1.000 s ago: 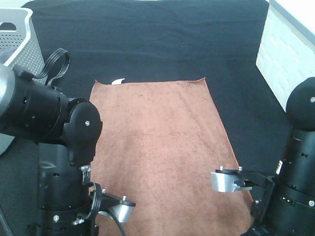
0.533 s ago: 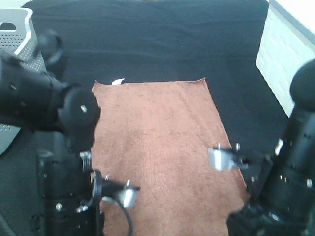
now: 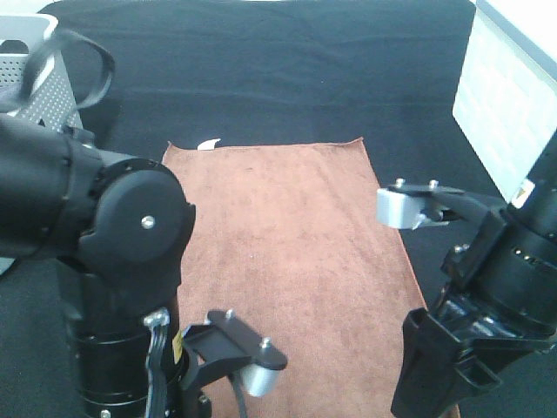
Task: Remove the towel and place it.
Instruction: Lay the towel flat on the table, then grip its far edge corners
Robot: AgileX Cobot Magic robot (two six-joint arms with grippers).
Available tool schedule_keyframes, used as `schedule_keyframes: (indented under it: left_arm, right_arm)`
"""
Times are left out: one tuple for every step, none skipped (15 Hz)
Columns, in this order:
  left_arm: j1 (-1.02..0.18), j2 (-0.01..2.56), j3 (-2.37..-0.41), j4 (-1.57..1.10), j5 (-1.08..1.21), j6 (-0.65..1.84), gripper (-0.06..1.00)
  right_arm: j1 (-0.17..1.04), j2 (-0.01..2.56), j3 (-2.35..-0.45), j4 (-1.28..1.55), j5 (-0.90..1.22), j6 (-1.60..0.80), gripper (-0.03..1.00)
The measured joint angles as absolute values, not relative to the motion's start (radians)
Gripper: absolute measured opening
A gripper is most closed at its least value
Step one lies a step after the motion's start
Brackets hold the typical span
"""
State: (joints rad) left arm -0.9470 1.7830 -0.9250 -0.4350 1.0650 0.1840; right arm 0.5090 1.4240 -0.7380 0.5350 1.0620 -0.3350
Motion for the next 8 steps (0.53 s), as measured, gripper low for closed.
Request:
schedule_keyframes:
  left_arm:
    - [-0.983,1.749,-0.925,-0.391,1.003,0.183,0.73]
    - [-1.01,1.734,-0.925,-0.369,0.968,0.171,0.73]
    - [-1.041,1.72,-0.925,-0.348,0.95,0.15,0.73]
    - [-1.082,1.707,-0.925,-0.317,0.948,0.118,0.73]
    - [-1.121,1.695,-0.925,-0.277,0.949,0.07,0.73]
    - [-1.153,1.686,-0.925,-0.229,0.951,0.008,0.73]
    - [-1.186,1.676,-0.925,-0.174,0.953,-0.073,0.73]
    - [-1.229,1.666,-0.925,-0.11,0.953,-0.156,0.73]
  right_arm:
    - [0.509,1.402,-0.738,0.535,1.062,-0.332,0.77]
    - [0.509,1.374,-0.738,0.535,1.061,-0.327,0.77]
    - [0.509,1.348,-0.738,0.535,1.058,-0.326,0.77]
    - [0.509,1.32,-0.738,0.535,1.058,-0.325,0.77]
    - [0.509,1.297,-0.738,0.534,1.058,-0.323,0.77]
    - [0.509,1.277,-0.738,0.534,1.058,-0.318,0.77]
    - [0.509,1.257,-0.738,0.534,1.058,-0.314,0.77]
    - [0.509,1.243,-0.738,0.534,1.058,-0.31,0.77]
